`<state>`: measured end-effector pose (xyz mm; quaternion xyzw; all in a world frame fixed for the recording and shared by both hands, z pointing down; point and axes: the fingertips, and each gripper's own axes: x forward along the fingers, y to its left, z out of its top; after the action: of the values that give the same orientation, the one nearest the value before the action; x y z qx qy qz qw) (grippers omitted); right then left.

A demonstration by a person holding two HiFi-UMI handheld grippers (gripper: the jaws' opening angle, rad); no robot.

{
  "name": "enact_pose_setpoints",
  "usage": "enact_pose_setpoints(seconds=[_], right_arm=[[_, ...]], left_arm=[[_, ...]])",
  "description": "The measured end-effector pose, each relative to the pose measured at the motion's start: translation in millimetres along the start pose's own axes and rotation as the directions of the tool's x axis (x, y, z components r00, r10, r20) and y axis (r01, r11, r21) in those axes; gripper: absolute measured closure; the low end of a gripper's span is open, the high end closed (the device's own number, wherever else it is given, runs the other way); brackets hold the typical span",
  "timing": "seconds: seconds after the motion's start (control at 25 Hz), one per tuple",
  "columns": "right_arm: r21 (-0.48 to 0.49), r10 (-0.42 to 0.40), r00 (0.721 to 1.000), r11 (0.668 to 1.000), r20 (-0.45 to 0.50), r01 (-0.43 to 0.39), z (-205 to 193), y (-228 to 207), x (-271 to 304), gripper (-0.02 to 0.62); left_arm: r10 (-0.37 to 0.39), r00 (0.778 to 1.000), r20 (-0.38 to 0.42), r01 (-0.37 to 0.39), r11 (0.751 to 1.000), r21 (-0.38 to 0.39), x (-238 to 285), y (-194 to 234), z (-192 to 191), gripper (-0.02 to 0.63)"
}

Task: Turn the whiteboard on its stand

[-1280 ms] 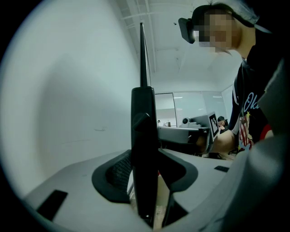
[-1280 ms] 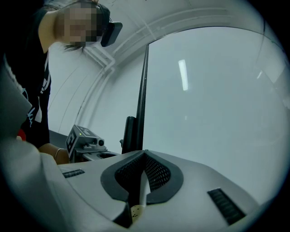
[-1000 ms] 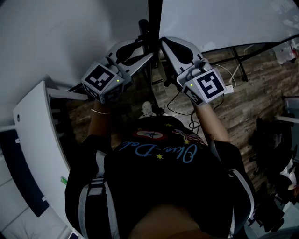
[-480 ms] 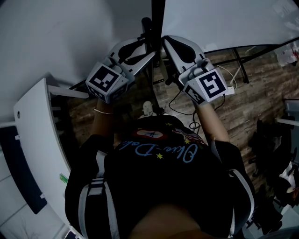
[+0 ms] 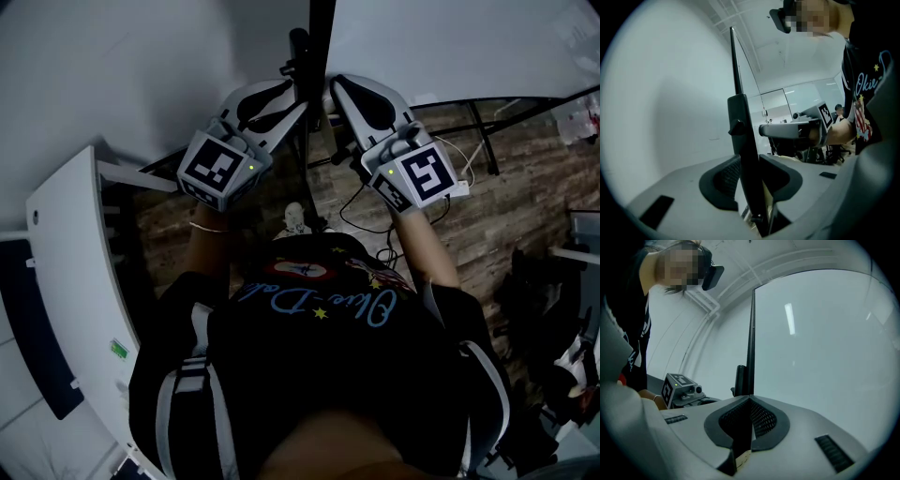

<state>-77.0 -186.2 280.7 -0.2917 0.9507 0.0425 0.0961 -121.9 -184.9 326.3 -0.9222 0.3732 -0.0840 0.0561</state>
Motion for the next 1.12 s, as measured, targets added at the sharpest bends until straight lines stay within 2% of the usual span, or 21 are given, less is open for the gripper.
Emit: enact_pose_setpoints(seconds=[0.08,0.36,0.44,0.6,0.72,0.92,1.12], right_arm=[[0.001,0.006,1.000,1.000,0.003,-0.006,0,2,-1,0.577],[0.011,0.015,1.000,1.000,0.012,-0.015,2,9,-7,0.577],[0.012,0.018,1.000,1.000,0.013,-0.018,3,12,-10,0.577],[0.020,0.026,1.000,0.999,0.018,-0.026,4,17,-16,0.577],[0.028,0.025,0.999,0.999,0.021,-0.026,4,18,-21,0.577],[0.040,0.016,1.000,0.999,0.027,-0.017,6,16,-28,0.577],[0.031,0.017,0.999,0.999,0.027,-0.018,12,20,-29,0.577]], left_arm=[[0.021,1.000,-0.004,-0.021,1.000,0.016,-2,-2,0,0.471],[0.069,0.997,0.028,-0.069,0.998,-0.007,-15,-3,9,0.542],[0.089,0.995,0.041,-0.088,0.996,-0.012,-19,-4,13,0.588],[0.111,0.993,0.042,-0.111,0.994,-0.006,-25,-10,15,0.588],[0.108,0.992,0.062,-0.105,0.993,-0.050,-28,-18,19,0.588],[0.105,0.994,0.042,-0.104,0.994,-0.021,-35,-26,20,0.588],[0.110,0.992,0.061,-0.107,0.993,-0.053,-37,-24,22,0.588]])
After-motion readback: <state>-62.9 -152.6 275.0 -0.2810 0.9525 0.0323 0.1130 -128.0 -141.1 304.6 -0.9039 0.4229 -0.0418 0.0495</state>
